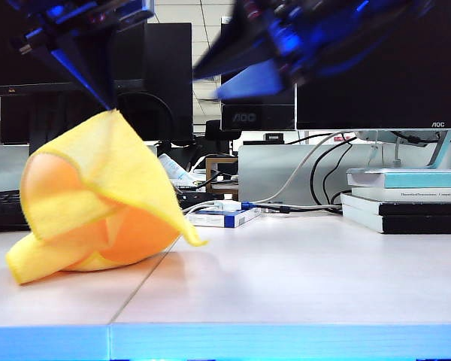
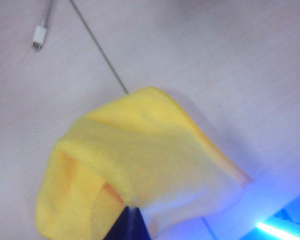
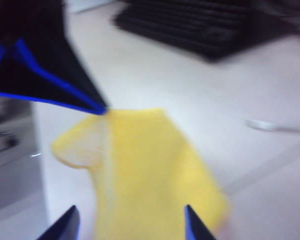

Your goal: Wipe the table from front to back using the rag.

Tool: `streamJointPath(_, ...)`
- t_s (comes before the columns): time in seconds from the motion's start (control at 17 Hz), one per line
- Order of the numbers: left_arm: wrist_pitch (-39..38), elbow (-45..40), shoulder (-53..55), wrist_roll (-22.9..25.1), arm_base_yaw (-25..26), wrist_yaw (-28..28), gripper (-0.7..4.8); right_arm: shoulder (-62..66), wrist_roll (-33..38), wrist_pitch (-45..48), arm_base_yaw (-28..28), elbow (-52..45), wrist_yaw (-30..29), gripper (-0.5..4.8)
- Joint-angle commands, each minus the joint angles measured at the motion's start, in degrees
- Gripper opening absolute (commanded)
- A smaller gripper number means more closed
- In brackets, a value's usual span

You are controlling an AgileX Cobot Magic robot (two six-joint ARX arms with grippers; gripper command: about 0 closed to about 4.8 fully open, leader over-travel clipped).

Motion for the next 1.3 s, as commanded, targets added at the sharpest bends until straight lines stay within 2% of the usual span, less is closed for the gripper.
streamJointPath(0.06,0.09,0.44,-0.39,-0.13,-0.02,1.20,-0.06,4.83,-0.09,6.93,3.08,0.17,-2.89,2.48)
streamJointPath(0.24,-0.74,0.44,-0.42,-0.13,-0.02,1.29,-0.06,8.22,-0.07,11.19,5.31,0.22,-0.09,2.48)
streamJointPath(0.47,-1.03,0.44,-0.68,-0.09,-0.02,5.18,-0.06,11.06,0.17,15.58,6.47,0.22,4.72,2.43)
streamJointPath(0.71,-0.94,0.50,-0.81,-0.15,-0.02,6.08,-0.06,13.09,0.35,18.23,6.58,0.55,4.96,2.42)
streamJointPath(0.77,-0.96,0.55,-0.81,-0.15,-0.02,6.10,-0.06,13.44,0.35,18.78,6.82,0.55,4.98,2.17)
streamJointPath(0.83,-0.96,0.55,-0.81,-0.15,-0.02,6.14,-0.06,13.70,0.35,19.26,6.97,0.55,4.98,1.45)
streamJointPath(0.88,-0.94,0.57,-0.81,-0.15,-0.02,6.16,-0.06,13.86,0.33,19.58,7.13,0.55,5.57,0.31)
streamJointPath(0.94,-0.96,0.66,-0.81,-0.15,-0.02,6.16,-0.06,14.03,0.33,19.87,7.28,0.55,6.19,-0.04)
streamJointPath(1.3,-1.03,4.37,-0.81,-0.13,-0.02,5.60,-0.06,15.28,0.28,18.23,7.37,0.52,8.72,-0.05)
